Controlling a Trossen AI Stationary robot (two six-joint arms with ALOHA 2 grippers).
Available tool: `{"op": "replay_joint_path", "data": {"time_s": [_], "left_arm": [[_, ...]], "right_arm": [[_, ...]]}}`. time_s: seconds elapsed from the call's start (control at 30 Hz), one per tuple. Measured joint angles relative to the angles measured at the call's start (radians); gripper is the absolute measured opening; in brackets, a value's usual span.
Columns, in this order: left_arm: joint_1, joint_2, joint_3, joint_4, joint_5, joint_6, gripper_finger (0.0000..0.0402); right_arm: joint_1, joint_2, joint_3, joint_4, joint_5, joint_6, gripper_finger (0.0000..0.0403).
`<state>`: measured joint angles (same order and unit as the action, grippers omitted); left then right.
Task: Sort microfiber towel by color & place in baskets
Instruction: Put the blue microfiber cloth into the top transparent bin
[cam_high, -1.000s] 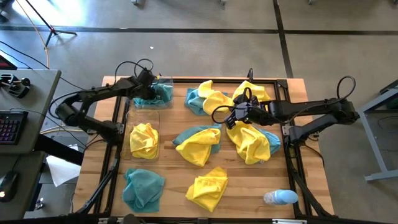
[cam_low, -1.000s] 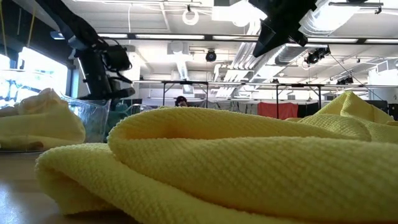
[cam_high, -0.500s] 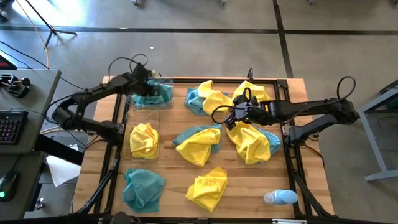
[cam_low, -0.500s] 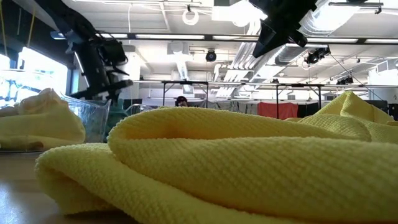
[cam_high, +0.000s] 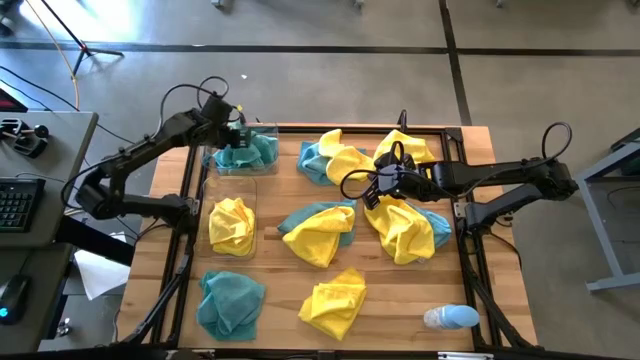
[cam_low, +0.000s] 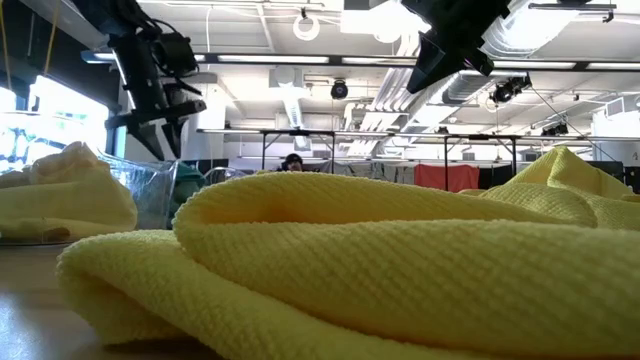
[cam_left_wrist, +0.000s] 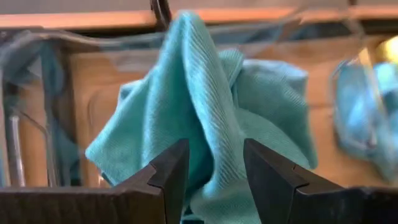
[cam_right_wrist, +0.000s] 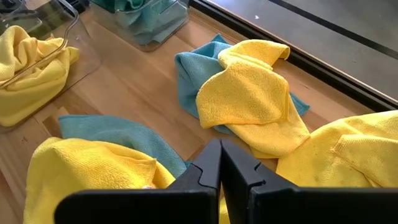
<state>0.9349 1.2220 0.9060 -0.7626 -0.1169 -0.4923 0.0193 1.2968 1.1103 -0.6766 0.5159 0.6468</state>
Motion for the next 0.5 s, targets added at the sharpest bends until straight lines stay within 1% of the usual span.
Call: {"op": "replay_joint_path", "data": {"time_s": [0.13, 0.3, 0.4, 0.5], "left_arm": [[-0.009, 0.07, -0.022, 0.044, -0.015, 0.033, 0.0142], [0.004, 0.194, -0.066, 0.053, -0.07, -0.002, 0.0142], [0.015, 0.261, -0.079, 0.055, -0.082, -0.02, 0.0142], [0.02, 0.296, -0.077, 0.055, -0.104, -0.004, 0.0142]], "right_arm": [[-0.001, 0.0, 0.0, 0.0, 0.0, 0.0, 0.0001], [-0.006, 0.0, 0.0, 0.0, 0.0, 0.001, 0.0001], [-0.006, 0.0, 0.0, 0.0, 0.0, 0.003, 0.0001], [-0.006, 0.0, 0.0, 0.0, 0.0, 0.003, 0.0001]]}}
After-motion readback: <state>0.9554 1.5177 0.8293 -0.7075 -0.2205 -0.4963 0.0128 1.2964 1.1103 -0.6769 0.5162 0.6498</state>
